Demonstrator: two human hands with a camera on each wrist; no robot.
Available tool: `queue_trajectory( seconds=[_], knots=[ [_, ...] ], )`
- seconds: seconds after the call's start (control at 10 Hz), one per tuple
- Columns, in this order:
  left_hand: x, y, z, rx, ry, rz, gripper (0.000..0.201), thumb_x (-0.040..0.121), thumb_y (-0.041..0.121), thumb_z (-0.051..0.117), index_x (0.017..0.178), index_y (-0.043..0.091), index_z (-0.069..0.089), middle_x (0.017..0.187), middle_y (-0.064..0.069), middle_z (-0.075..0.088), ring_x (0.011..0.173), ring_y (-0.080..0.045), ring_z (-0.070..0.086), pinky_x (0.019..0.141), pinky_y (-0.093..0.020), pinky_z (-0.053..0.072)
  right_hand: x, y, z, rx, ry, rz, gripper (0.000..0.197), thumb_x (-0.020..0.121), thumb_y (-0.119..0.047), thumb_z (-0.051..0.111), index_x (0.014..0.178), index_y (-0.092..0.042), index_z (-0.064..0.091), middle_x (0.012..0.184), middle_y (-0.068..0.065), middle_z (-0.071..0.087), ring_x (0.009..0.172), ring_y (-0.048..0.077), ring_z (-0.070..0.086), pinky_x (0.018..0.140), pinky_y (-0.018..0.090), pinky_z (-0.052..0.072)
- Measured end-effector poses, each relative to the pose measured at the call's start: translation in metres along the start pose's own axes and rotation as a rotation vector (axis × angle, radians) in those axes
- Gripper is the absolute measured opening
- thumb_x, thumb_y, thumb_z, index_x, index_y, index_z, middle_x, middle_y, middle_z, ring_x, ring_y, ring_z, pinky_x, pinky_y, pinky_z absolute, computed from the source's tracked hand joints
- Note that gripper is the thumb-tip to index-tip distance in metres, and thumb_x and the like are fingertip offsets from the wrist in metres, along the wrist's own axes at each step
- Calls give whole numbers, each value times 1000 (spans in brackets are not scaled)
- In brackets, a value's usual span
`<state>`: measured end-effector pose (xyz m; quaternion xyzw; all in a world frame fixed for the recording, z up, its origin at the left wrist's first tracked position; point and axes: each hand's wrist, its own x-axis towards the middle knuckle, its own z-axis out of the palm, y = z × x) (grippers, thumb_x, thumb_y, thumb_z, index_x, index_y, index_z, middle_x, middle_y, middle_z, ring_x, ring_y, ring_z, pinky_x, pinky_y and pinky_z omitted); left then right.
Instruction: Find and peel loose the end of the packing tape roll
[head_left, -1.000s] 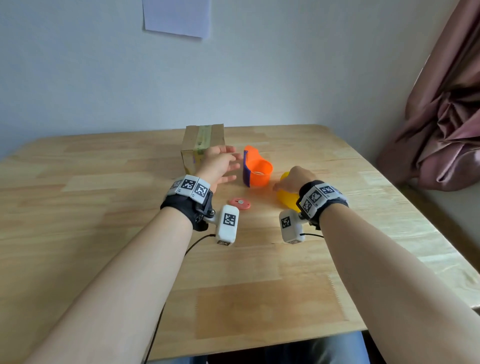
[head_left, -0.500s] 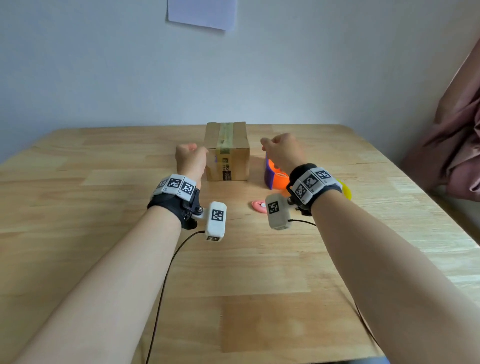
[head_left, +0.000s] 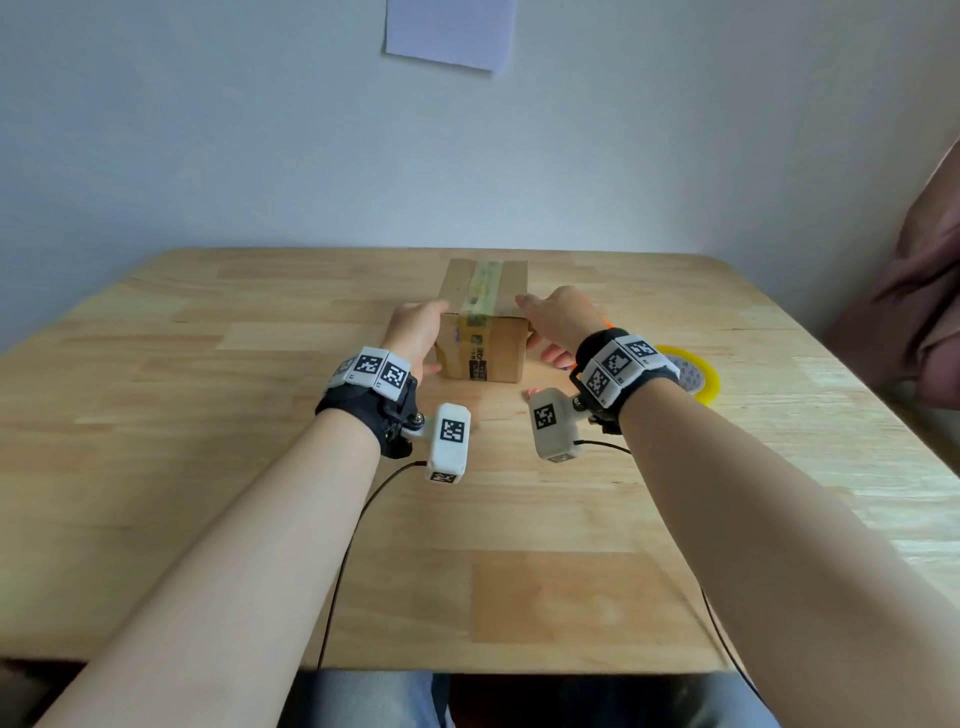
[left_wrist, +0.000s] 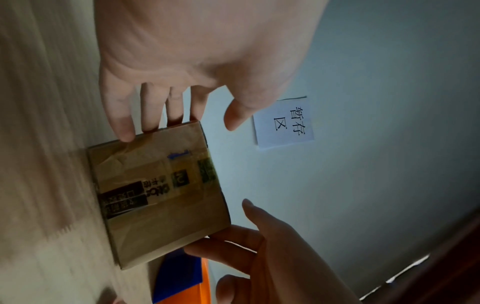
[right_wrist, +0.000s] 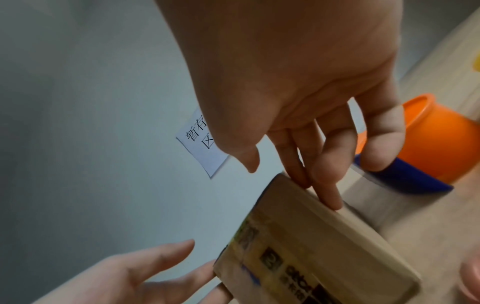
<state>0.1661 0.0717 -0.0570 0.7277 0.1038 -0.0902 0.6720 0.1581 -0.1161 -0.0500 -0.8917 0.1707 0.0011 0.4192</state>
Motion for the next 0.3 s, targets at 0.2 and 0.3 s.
queue_trajectory(
  seconds=[0.2,0.3],
  knots=[
    [-35,-2,-4,122,-4,-30,49,101,28,54,147,12,46,136,-12,53,128,-34,52,104,-52,48,-36,-2,-7,-77,-117,16,50,103,-49,50,115,-2,63,93,10,81,40,17,65,47,25,50],
    [-49,12,-2,176,35,52,49,103,26,52,147,6,45,148,-15,51,135,-35,48,107,-45,42,-37,-7,-15,-125,-76,-11,51,101,-49,54,113,-1,66,92,8,78,44,21,68,58,35,62]
  ],
)
